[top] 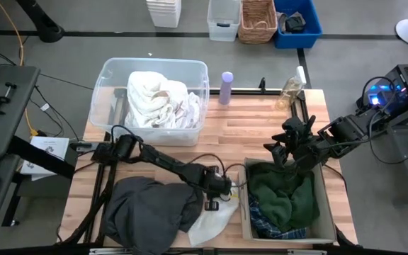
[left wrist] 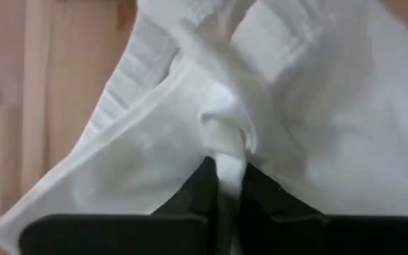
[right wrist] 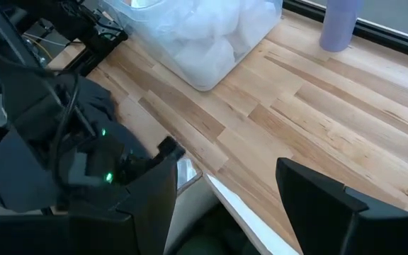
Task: Sort clothes
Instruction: Put the white underwear into the transparent bin, then put the black long sleeve into the laundry bin
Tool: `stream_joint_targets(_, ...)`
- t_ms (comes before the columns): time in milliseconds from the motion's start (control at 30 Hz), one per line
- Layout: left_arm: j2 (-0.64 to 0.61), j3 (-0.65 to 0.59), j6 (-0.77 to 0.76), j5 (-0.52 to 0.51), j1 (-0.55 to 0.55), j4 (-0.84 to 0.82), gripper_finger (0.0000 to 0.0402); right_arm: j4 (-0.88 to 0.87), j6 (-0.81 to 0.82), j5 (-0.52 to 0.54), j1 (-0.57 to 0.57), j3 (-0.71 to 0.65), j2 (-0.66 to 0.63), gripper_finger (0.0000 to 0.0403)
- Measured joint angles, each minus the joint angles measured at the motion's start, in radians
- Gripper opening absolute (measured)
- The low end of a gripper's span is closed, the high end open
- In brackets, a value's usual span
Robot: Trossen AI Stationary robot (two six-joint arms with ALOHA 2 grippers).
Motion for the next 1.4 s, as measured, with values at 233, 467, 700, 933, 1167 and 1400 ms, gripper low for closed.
stream_joint_targets(233, -0.330, -0.007, 0.124, -0.055, 0.068, -0.070, 0.0007, -0.004, 0.000, 0.030, 0.000, 0.000, 0.000, 0.0236)
stream_joint_targets(467, -0.738, -0.004, 0.390, -0.306, 0.177, 0.108, 0.0003, -0.007, 0.000, 0.079, -0.001, 0.000, 0.000, 0.0236)
stream_joint_targets(700, -0.980, -0.001, 0.588, -0.698, 0.381, 0.005, 0.0001, -0.004, 0.035, 0.079, -0.006, 0.000, 0.000, 0.0236)
stream_joint_targets(933, -1.080, -0.055, 0.213, -0.656, 0.471, -0.556, 0.0001, -0.005, 0.037, 0.079, -0.006, 0.000, 0.000, 0.0236)
stream_joint_targets(1167, -1.101, -0.227, -0.022, -0.426, 0.433, -0.642, 0.0063, -0.006, 0.027, 0.079, -0.006, 0.000, 0.000, 0.0236)
stream_joint_targets(1400, -1.066, -0.101, 0.123, -0.389, 0.403, -0.630, 0.0215, -0.006, 0.026, 0.079, -0.006, 0.000, 0.000, 0.0236)
